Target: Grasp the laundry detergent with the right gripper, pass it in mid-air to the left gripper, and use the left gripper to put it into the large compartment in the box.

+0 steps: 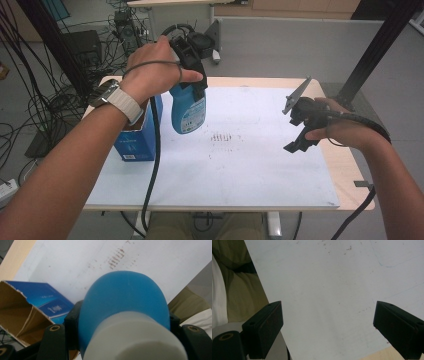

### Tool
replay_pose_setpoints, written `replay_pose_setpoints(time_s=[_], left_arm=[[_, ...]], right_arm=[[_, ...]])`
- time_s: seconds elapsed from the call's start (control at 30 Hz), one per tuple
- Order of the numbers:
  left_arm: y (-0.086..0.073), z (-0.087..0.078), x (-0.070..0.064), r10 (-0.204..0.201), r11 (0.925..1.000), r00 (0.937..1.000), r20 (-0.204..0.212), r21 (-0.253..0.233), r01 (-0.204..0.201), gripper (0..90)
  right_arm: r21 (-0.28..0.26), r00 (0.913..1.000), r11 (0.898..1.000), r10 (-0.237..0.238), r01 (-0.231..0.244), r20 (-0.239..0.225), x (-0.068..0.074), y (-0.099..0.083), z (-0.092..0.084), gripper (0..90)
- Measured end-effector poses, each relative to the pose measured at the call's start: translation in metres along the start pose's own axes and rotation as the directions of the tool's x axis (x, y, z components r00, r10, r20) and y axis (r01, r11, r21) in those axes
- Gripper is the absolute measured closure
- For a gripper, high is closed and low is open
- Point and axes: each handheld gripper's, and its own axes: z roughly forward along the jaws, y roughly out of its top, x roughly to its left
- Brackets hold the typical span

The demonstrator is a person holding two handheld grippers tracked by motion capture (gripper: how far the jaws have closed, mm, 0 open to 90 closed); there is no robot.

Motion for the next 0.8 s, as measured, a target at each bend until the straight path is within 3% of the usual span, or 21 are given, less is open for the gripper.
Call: replay_pose_setpoints(time_s=[0.37, 0.5, 0.7, 0.8], left_arm=[[0.003, -0.008, 0.010, -0.123, 0.9915, 0.9922, -0.016, 0.039, 0.124, 38.3], [0.004, -0.013, 0.013, -0.144, 0.9871, 0.9894, -0.017, 0.068, 0.145, 38.3], [0.005, -0.020, 0.020, -0.212, 0.9732, 0.9770, -0.025, 0.086, 0.213, 38.3], [0.005, -0.025, 0.026, -0.256, 0.9620, 0.9662, -0.027, 0.090, 0.258, 38.3]], right_arm=[[0.008, 0.9998, 1.000, -0.010, 0.010, 0.016, -0.001, -0.005, 0.002, 9.3], [0.010, 0.9997, 1.000, -0.007, 0.007, 0.022, -0.002, -0.006, 0.003, 9.3], [0.006, 0.9995, 1.000, -0.007, 0.007, 0.030, -0.004, -0.008, 0.003, 9.3], [0.009, 0.9995, 1.000, -0.009, 0.009, 0.032, -0.006, -0.008, 0.002, 9.3]])
